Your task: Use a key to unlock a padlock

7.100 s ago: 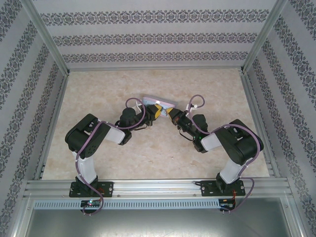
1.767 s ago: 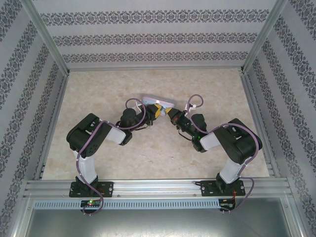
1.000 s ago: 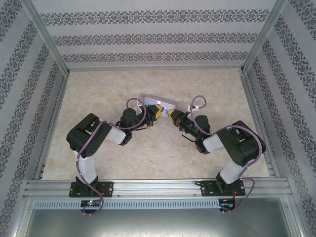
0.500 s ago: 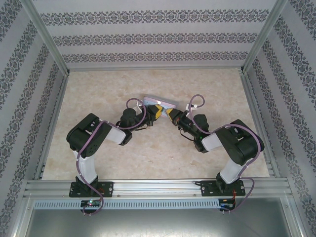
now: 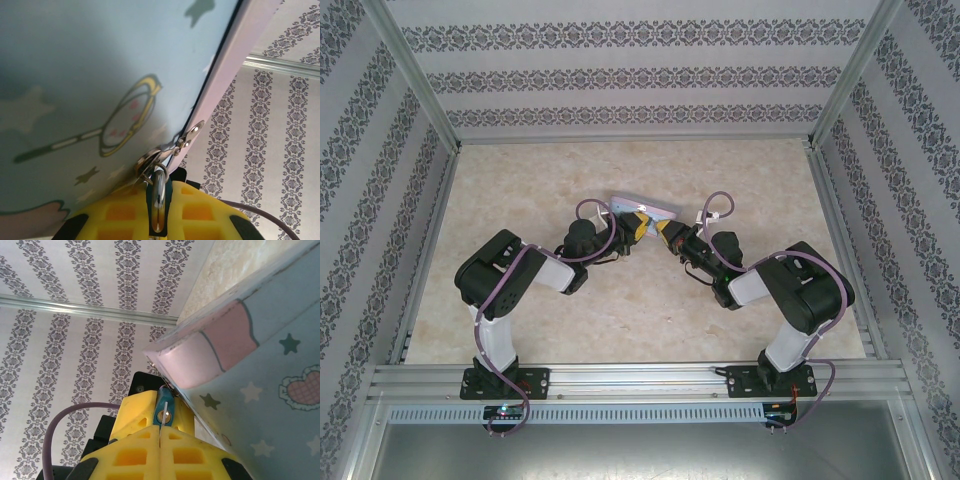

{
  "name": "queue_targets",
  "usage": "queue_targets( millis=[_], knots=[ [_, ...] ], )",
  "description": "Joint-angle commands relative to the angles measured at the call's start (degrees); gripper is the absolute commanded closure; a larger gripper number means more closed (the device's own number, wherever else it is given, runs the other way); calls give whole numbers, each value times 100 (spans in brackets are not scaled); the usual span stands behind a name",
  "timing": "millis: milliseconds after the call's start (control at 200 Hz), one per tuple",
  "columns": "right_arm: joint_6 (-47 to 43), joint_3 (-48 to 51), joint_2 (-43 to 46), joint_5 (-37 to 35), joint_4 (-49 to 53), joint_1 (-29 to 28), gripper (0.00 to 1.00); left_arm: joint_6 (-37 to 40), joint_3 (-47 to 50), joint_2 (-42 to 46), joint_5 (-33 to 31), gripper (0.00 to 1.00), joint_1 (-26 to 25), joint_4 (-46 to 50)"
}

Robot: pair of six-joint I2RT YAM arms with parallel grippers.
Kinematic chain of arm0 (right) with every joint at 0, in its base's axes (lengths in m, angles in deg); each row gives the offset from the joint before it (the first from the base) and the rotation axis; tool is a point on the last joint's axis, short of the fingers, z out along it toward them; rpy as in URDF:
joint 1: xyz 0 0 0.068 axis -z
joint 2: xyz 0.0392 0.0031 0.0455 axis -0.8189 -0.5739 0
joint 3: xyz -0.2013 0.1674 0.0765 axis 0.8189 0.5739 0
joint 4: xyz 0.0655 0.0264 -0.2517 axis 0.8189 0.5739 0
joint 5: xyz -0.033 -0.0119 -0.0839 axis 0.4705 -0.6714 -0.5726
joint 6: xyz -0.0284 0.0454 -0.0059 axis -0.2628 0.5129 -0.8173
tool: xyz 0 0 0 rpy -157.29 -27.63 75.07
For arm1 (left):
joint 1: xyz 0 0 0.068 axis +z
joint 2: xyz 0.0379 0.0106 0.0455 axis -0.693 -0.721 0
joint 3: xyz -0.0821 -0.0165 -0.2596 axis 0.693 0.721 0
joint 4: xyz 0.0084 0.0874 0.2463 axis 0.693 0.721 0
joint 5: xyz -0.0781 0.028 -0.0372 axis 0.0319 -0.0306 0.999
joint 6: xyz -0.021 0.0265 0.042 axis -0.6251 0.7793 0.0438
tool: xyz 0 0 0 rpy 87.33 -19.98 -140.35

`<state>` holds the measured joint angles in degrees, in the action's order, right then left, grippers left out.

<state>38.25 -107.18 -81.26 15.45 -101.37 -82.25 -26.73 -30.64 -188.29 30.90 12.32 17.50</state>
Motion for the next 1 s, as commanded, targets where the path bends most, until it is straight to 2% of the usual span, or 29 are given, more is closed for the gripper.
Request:
queue_targets(
  millis=[0,670,994],
  knots=[
    [-8,2,-33,-26,-279,-103,100,82,-113,16,95,100,-89,-461],
    [-44,142,-27,-26,-277,-106,100,94,-116,6,111,100,-93,-487],
    [-385,384,205,1168,-216,425,100,556,-72,183,447,100,-64,80]
  ],
)
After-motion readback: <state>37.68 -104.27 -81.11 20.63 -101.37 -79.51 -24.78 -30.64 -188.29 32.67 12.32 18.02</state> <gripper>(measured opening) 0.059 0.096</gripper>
